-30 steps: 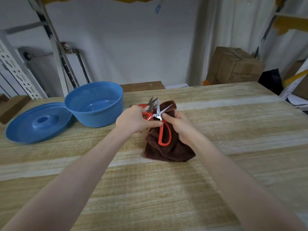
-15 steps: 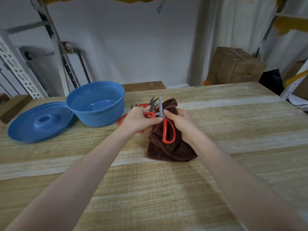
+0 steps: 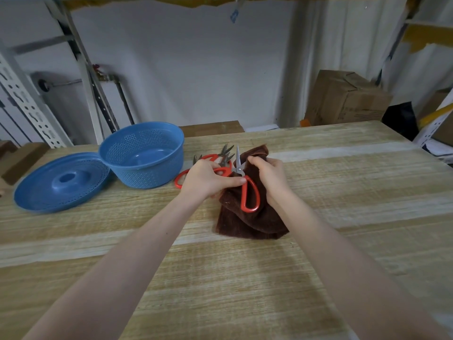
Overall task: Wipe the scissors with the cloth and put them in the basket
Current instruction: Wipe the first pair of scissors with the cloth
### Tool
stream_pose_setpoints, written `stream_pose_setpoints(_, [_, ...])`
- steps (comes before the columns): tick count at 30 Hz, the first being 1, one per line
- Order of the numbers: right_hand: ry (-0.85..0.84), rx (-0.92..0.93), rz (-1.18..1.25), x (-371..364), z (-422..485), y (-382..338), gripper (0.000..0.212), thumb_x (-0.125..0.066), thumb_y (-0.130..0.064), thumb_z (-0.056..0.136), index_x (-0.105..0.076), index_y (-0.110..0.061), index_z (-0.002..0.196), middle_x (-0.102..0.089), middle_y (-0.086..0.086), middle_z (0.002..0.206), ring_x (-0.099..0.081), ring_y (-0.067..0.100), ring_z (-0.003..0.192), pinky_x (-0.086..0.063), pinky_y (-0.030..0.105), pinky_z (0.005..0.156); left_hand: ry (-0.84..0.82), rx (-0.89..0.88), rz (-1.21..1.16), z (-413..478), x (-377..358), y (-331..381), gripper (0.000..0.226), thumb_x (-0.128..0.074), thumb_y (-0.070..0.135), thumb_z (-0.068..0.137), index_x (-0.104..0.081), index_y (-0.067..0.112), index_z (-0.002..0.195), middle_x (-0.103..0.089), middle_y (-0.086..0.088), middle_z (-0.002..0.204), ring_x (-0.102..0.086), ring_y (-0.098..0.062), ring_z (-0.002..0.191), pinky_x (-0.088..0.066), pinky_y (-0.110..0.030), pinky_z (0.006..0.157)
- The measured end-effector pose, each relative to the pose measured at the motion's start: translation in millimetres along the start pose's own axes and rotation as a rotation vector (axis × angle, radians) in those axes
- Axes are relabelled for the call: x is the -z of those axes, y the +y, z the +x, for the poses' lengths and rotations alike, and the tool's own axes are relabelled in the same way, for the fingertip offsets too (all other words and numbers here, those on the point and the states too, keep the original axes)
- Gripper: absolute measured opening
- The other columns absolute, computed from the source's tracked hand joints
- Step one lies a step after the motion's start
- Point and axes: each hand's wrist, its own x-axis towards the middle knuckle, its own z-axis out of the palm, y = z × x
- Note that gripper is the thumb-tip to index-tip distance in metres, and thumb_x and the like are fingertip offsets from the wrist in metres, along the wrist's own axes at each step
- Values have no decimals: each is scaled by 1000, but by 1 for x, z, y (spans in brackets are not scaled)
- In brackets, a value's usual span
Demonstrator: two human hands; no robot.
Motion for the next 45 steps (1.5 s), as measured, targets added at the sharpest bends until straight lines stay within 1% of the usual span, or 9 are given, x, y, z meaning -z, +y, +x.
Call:
stream_pose_setpoints(6, [-113, -75, -14, 5, -7, 4, 18, -65, -25, 92, -72, -9, 91, -75, 8, 85, -73, 20, 77, -58, 29, 70, 11, 16, -12, -1, 3, -3, 54, -87, 52, 58, -72, 5, 83, -60, 1, 66, -42, -6, 38, -37, -23, 45])
stream_pose_setpoints(7, [-177, -80, -48, 5, -9, 4, 17, -64, -25, 92, -72, -10, 91, -76, 6, 84, -73, 19, 77, -57, 28, 70, 6, 10, -10, -1, 4, -2, 50, -87, 50, 59, -71, 7, 79, -44, 9, 69, -46, -6, 39, -36, -22, 45])
stream_pose_setpoints(8, [-223, -78, -67, 5, -11, 3, 15, -64, -23, 93, -72, -11, 89, -75, 4, 81, -73, 17, 76, -57, 26, 68, 1, 0, 6, 0, 4, -2, 44, -87, 48, 61, -68, 10, 74, -54, 1, 116, -52, -7, 43, -36, -21, 44])
stream_pose_setpoints(12, [-199, -44, -63, 5, -11, -1, 10, -67, -17, 90, -73, -11, 84, -75, 5, 78, -72, 19, 73, -58, 28, 68, -16, -14, 17, -1, 2, 0, 49, -86, 48, 62, -72, 9, 90, -61, -16, 126, -60, -10, 57, -36, -19, 43])
stream_pose_setpoints(17, [-30, -51, 45, 5, 0, -6, 7, -70, -11, 85, -72, -5, 84, -75, 10, 78, -73, 21, 71, -58, 27, 63, -21, -11, -10, 0, 3, -2, 68, -85, 55, 58, -71, 8, 105, -68, -4, 109, -45, -7, 35, -37, -20, 44])
stream_pose_setpoints(23, [-105, -177, 52, 12, 7, -1, 14, -74, -19, 84, -72, -6, 89, -75, 14, 90, -73, 25, 80, -58, 34, 75, 6, 38, -1, -1, 5, -10, 45, -87, 52, 56, -62, 16, 61, -46, 12, 45, -38, -5, 34, -37, -25, 46])
stream_pose_setpoints(28, [-260, -121, -59, 8, -9, 5, 9, -70, -18, 87, -72, -9, 86, -74, 5, 76, -71, 17, 68, -58, 25, 66, -25, 23, 37, 2, 5, -8, 50, -86, 54, 57, -56, 14, 64, -45, 5, 49, -40, -11, 39, -41, -28, 51])
stream_pose_setpoints(36, [-82, -112, 39, 1, -4, 0, 7, -73, -12, 82, -71, -5, 83, -74, 8, 73, -72, 22, 68, -58, 30, 63, -6, 16, -21, 0, 1, -9, 69, -85, 57, 57, -70, -1, 91, -49, 2, 55, -41, -9, 40, -39, -28, 51])
stream_pose_setpoints(45, [-237, -187, -80, 10, -10, 0, 14, -74, -22, 84, -72, -9, 89, -75, 5, 76, -72, 18, 68, -56, 25, 61, -13, 16, 30, 1, 4, -10, 54, -86, 56, 55, -63, 9, 69, -46, 6, 48, -41, -10, 39, -40, -27, 50])
